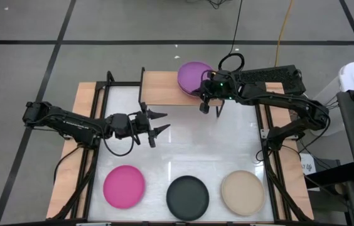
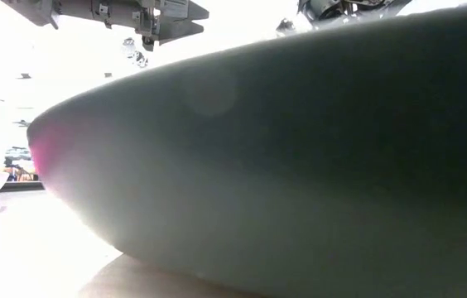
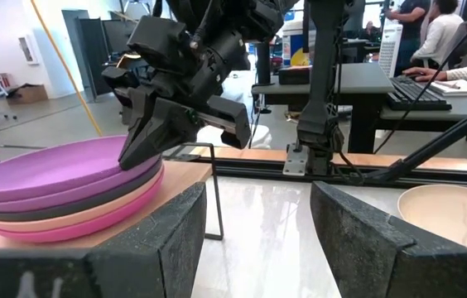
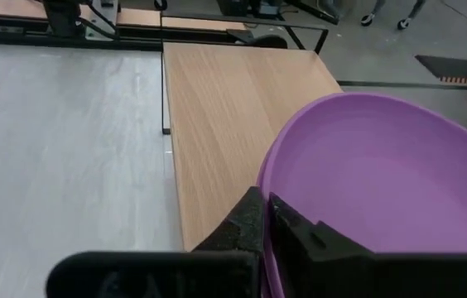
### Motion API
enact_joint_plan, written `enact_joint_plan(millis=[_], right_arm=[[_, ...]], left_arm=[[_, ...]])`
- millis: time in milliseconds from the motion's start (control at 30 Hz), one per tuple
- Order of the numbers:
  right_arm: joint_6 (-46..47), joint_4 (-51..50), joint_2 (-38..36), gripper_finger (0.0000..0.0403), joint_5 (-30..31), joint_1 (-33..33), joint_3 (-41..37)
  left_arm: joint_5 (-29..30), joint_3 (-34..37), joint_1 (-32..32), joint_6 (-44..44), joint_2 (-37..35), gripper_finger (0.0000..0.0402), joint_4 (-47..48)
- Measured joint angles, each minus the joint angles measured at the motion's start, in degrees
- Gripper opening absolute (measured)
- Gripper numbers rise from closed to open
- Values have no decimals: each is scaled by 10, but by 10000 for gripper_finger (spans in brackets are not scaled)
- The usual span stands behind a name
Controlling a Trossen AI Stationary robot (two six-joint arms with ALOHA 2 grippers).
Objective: Place and stack plates onto a shelf
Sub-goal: Adjust the stacked plates on the shelf, then put the black plate on the shelf
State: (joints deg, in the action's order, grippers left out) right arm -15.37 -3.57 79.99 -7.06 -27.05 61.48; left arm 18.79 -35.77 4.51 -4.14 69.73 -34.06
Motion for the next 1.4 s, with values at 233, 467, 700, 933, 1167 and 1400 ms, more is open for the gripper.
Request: enact_joint_plan(millis=[233, 467, 700, 933, 1167, 1400], right_arm=[[-16, 6, -53, 0, 30, 5, 0], [-15, 6, -109, 1, 27, 15, 0], [-17, -20, -129, 1, 25, 37, 0], [-91, -116, -128, 27, 75, 35, 0], [-83, -182, -128, 92, 101, 19, 0], [-101, -200, -128, 97, 100, 30, 0]], left_arm=[[0, 0, 0, -1, 0, 223, 0], [0, 0, 0, 0, 0, 223, 0], [0, 0, 0, -1, 0, 223, 0], [0, 0, 0, 0, 0, 223, 0], [-1, 0, 0, 0, 0, 223, 1], [-9, 0, 0, 0, 0, 223, 11]])
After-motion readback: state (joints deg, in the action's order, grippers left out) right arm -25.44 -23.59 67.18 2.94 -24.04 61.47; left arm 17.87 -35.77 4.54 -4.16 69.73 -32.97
